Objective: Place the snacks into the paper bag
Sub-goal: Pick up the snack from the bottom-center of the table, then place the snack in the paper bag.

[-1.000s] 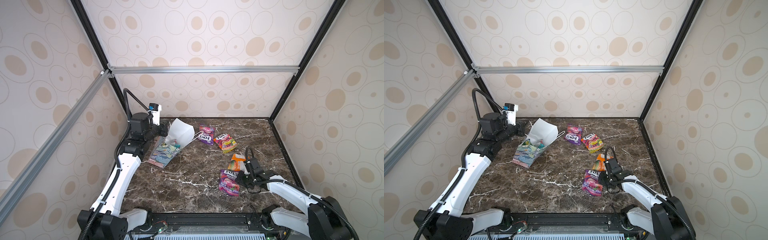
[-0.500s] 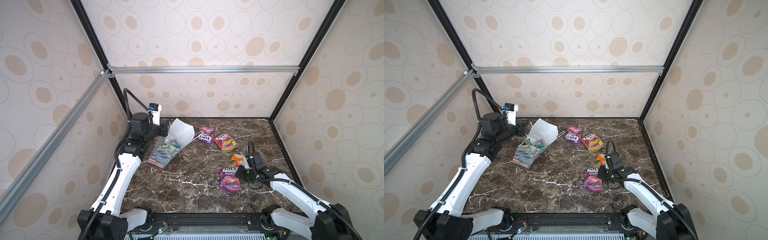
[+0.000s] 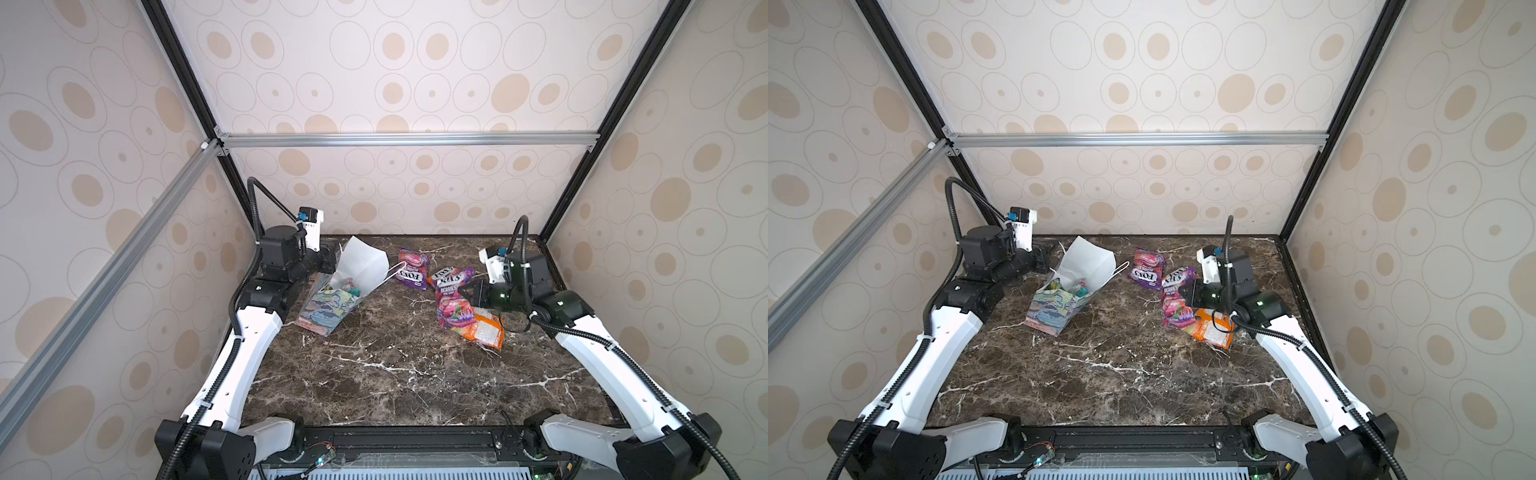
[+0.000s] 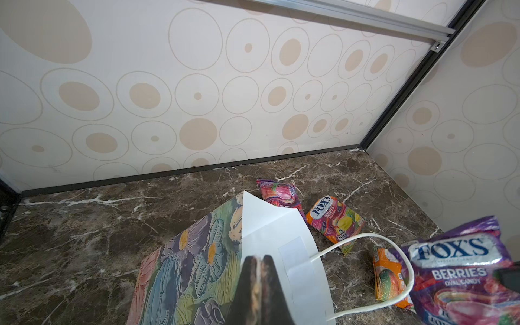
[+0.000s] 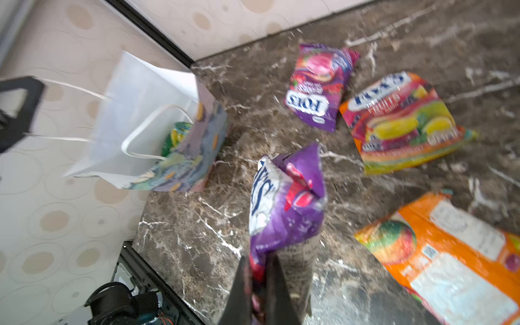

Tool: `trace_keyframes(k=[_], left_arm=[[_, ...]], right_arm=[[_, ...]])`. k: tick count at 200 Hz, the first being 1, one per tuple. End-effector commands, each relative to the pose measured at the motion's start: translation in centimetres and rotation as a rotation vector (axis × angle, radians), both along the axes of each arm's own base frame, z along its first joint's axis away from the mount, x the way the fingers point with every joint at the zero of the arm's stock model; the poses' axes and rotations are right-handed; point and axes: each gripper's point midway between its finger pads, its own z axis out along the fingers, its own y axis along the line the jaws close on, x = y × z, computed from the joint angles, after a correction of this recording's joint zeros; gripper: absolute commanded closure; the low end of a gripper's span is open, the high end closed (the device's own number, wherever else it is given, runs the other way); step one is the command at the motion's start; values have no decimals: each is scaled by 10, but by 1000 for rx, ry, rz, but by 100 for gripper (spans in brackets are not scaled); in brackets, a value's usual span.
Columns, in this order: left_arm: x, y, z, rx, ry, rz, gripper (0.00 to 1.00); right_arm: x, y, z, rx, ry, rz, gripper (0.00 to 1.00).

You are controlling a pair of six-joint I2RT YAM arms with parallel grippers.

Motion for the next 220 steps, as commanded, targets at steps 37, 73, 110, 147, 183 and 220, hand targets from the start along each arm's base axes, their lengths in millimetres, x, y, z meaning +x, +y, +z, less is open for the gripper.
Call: trace_keyframes(k=[37, 73, 110, 147, 183, 220], left_arm=[[1, 1, 7, -7, -28, -2, 100], [1, 1, 7, -5, -26, -3, 100], [1, 0, 8, -7, -29, -4, 100], [0, 1, 8, -6, -31, -4, 100], [0, 3, 9, 3, -33, 7, 100], [-1, 5, 10, 11, -39, 19, 100]], right_arm=[[10, 71, 96, 85, -249, 239, 100], [17, 98, 137, 103, -357, 274, 100], [28, 135, 149, 171, -364, 344, 100], [51, 177, 132, 176, -294, 372, 100], [70, 207, 108, 186, -218, 370, 100], [75, 224, 76, 147, -147, 360, 100]])
